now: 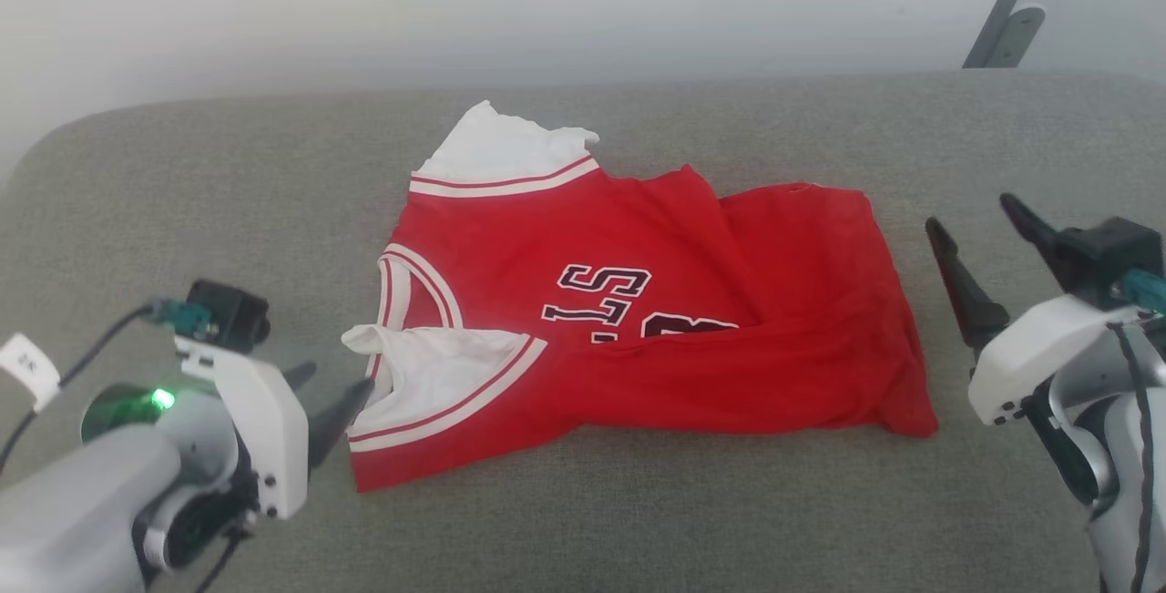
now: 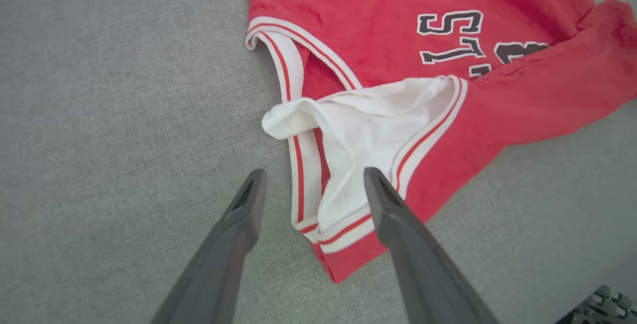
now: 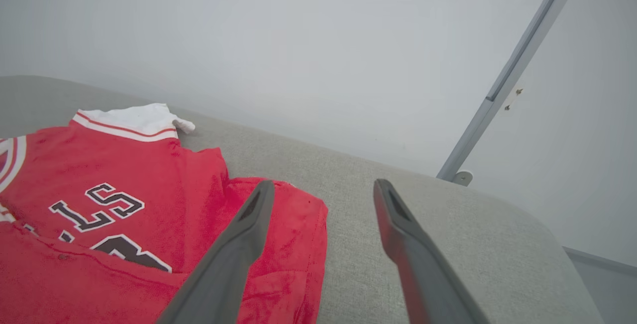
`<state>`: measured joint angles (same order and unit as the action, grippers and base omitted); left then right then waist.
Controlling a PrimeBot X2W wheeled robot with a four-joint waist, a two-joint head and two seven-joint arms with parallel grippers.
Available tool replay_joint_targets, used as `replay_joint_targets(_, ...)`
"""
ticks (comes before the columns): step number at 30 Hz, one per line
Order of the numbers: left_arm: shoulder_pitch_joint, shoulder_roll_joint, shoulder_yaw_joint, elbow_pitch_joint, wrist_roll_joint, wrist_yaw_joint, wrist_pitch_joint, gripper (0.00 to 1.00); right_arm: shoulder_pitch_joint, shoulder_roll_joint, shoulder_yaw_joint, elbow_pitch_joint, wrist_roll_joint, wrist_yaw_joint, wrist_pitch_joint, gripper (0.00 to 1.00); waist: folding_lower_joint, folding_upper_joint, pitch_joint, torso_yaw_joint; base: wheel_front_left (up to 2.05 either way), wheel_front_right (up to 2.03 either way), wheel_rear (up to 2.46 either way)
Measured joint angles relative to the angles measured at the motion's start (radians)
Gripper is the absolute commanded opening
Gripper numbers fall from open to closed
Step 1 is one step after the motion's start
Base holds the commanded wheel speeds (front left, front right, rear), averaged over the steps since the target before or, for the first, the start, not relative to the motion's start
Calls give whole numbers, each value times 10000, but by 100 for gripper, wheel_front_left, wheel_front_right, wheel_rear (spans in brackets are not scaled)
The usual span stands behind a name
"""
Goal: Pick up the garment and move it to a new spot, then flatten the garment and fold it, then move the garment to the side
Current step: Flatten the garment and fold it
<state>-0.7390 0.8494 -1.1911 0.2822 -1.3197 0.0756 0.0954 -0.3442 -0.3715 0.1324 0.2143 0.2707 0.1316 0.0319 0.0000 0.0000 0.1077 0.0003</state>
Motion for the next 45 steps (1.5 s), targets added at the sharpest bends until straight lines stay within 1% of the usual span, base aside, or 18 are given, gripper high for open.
replay_joint_targets(4, 485, 359, -12, -932, -215, 685, -13, 100, 425, 479, -688, -594, -669, 0, -441, 100, 0, 0, 23, -94, 0, 0, 0)
replay_joint_targets(7, 809, 516, -67, -1406, -366, 1066, 2, 100, 741, 836, -1152, -1005, -965, 0, -681, 100, 0, 0, 49, -170, 0, 0, 0)
replay_joint_targets(12, 1081, 593, -144, -1753, -464, 1534, 104, 100, 1228, 1363, -1707, -1609, -1323, 0, -951, 100, 0, 0, 94, -312, 0, 0, 0)
replay_joint_targets(13, 1081, 593, -144, -1753, -464, 1534, 104, 100, 1228, 1363, -1707, -1609, -1323, 0, -951, 100, 0, 0, 94, -312, 0, 0, 0)
replay_joint_targets(15, 1162, 562, -169, -1745, -543, 1691, 230, 100, 1476, 1615, -1927, -1791, -1386, 0, -989, 100, 0, 0, 152, -397, 0, 0, 0)
replay_joint_targets(19, 1193, 426, -201, -1411, -579, 1831, 339, 100, 1622, 1818, -2061, -1866, -1392, 0, -993, 100, 0, 0, 240, -485, 0, 0, 0)
replay_joint_targets(22, 1193, 144, -153, -869, -713, 1852, 366, 100, 1783, 1969, -2109, -1927, -1406, 0, -963, 100, 0, 0, 322, -583, 0, 0, 0)
replay_joint_targets(24, 1184, -73, -146, -458, -717, 1818, 397, 100, 1850, 2044, -2171, -1962, -1402, 0, -934, 100, 0, 0, 378, -644, 0, 0, 0)
replay_joint_targets(26, 1155, -290, -36, 2, -997, 1758, 433, 100, 1937, 2080, -2207, -1988, -1404, 0, -934, 100, 1, 0, 432, -700, 0, 0, 0)
replay_joint_targets(30, 1029, -600, -13, 779, -1174, 1565, 729, 100, 2013, 2155, -2270, -1988, -1398, 0, -871, 100, 0, 0, 533, -820, 0, 0, 0)
replay_joint_targets(31, 985, -685, -12, 957, -1229, 1488, 828, 93, 2048, 2157, -2247, -1992, -1398, 0, -838, 100, 0, 0, 560, -846, 0, 0, 0)
replay_joint_targets(32, 951, -736, 2, 1108, -1256, 1409, 932, 65, 2079, 2171, -2228, -1985, -1369, 0, -767, 100, 0, 0, 583, -871, 0, 0, 0)
replay_joint_targets(33, 924, -794, 12, 1248, -1327, 1321, 1043, 0, 2107, 2173, -2186, -1965, -1300, 0, -650, 100, 0, 1, 605, -893, 0, 0, 0)
replay_joint_targets(34, 879, -855, 12, 1377, -1365, 1208, 1110, 0, 2143, 2150, -2107, -1960, -1254, 0, -554, 100, 0, 1, 627, -911, 0, 0, 0)
replay_joint_targets(38, 772, -989, 31, 1812, -1425, 995, 1191, 0, 2174, 2021, -1883, -1814, -711, 0, 184, 100, 0, 0, 688, -965, 0, 0, 0)
replay_joint_targets(45, 663, -1131, 38, 2059, -1375, 665, 1095, 0, 2145, 1576, -1356, -1323, 376, -2, 1962, 100, 0, 0, 758, -859, 0, 0, 0)
